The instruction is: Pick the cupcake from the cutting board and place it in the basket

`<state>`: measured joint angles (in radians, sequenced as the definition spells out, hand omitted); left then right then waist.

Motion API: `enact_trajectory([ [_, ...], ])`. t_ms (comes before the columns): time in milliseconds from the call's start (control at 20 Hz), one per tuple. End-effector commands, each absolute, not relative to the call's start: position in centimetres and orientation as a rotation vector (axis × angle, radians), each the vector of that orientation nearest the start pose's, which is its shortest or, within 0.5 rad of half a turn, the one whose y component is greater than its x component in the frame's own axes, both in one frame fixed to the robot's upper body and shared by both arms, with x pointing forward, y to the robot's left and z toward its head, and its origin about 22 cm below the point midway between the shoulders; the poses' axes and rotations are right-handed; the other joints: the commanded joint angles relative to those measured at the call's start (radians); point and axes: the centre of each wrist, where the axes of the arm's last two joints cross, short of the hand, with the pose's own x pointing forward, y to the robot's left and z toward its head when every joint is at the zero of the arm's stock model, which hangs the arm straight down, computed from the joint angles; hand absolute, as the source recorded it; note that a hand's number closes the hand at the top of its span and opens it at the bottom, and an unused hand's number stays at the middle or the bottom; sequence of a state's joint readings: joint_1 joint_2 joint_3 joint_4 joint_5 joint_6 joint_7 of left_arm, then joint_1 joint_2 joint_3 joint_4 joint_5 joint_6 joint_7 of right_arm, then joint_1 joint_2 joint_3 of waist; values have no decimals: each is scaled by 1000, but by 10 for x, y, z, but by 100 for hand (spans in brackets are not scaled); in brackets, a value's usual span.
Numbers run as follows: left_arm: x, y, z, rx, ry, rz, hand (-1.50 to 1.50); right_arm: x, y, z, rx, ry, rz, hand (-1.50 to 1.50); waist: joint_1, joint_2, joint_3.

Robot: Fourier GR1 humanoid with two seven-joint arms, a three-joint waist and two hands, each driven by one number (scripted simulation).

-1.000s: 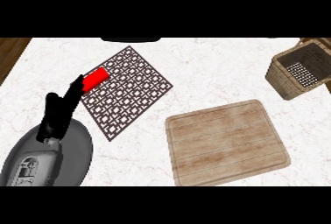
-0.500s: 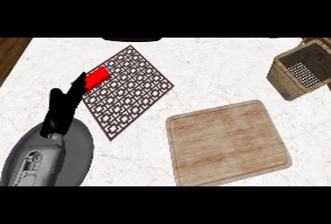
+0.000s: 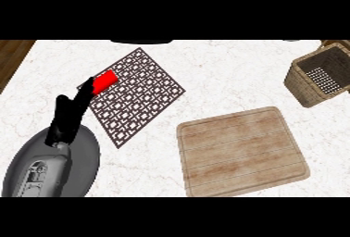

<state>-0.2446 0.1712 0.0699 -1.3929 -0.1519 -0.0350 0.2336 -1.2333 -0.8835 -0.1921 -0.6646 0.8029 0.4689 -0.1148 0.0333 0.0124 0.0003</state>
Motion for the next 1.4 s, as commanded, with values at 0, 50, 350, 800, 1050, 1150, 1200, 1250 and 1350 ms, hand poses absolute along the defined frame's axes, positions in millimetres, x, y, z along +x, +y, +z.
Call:
enact_trajectory([
  [0,293,253,18,229,-1376,-227,0,392,-426,362,-1062,-1391,957,150,0,-1,0],
  [50,306,252,21,245,-1391,-236,0,403,-427,322,-1072,-1387,964,150,-3,4,0],
  [350,286,269,19,231,-1370,-238,0,412,-437,290,-890,-1309,778,150,10,0,1],
  [800,302,267,29,241,-1373,-234,0,417,-436,281,-815,-1502,615,-150,9,3,1],
  [1050,307,265,27,237,-1385,-245,0,407,-452,288,-854,-1637,362,-150,9,7,2],
  [1150,302,266,24,225,-1379,-231,0,393,-473,285,-919,-1628,302,-150,16,9,2],
  [1200,304,262,22,231,-1371,-246,0,391,-474,303,-917,-1636,255,-150,3,3,1],
  [1250,303,264,32,241,-1385,-237,0,373,-498,295,-930,-1619,205,-150,14,8,3],
  [1350,314,271,35,248,-1379,-224,0,364,-510,299,-904,-1609,167,-150,-2,8,2],
])
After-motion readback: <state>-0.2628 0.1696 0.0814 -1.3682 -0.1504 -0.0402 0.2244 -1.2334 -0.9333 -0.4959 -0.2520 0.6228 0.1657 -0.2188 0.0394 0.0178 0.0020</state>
